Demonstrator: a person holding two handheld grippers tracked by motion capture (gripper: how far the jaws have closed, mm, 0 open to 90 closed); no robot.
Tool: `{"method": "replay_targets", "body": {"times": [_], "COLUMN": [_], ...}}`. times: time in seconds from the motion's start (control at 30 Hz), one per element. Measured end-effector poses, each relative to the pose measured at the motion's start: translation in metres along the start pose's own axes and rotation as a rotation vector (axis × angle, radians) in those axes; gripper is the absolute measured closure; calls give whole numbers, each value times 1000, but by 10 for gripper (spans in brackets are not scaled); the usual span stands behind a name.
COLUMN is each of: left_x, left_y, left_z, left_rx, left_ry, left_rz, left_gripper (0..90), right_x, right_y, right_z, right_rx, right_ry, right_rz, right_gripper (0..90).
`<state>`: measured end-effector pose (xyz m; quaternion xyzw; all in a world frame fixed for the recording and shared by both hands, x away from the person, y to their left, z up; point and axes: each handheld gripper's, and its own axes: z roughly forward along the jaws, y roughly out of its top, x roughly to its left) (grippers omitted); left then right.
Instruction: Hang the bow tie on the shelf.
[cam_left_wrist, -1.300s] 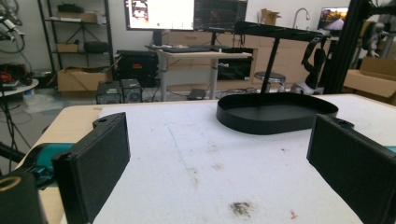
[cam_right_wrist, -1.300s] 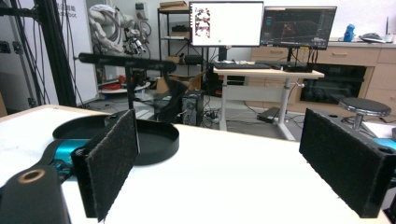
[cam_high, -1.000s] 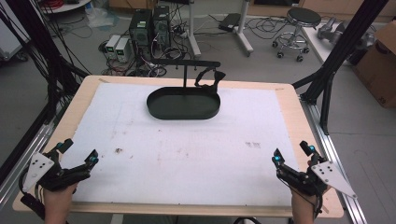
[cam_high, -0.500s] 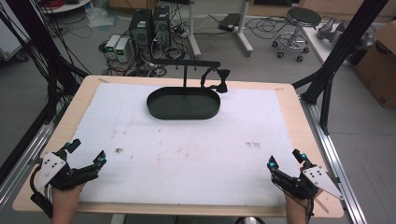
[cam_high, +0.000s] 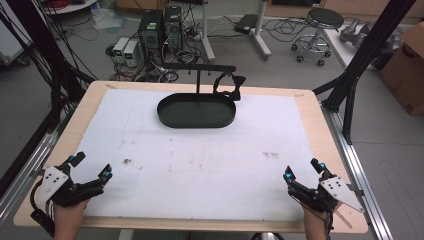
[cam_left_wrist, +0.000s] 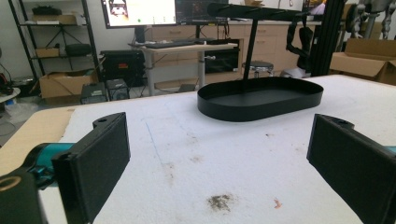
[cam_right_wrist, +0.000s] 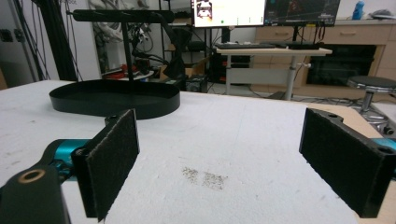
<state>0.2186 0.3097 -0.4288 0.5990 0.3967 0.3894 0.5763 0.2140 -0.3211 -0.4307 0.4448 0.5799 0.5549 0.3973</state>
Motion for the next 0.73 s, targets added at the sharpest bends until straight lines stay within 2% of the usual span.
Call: {"method": "replay_targets", "body": {"times": [0.1, 0.33, 0.73], "left_x": [3, 5, 10], "left_y": [0, 1, 2], "left_z": [-3, -6, -9], "left_rx": [-9, -18, -39], "left_ry": [4, 10, 21], "left_rz": [-22, -33, -52], "left_gripper": [64, 64, 64], "right_x": [2, 6, 7], "right_y": [-1, -1, 1], "right_z": [2, 4, 3], "right_rx": [-4, -25, -38], "right_ry": [4, 25, 22], "right_rz": [-16, -36, -43], "right_gripper": [111, 111, 111]}}
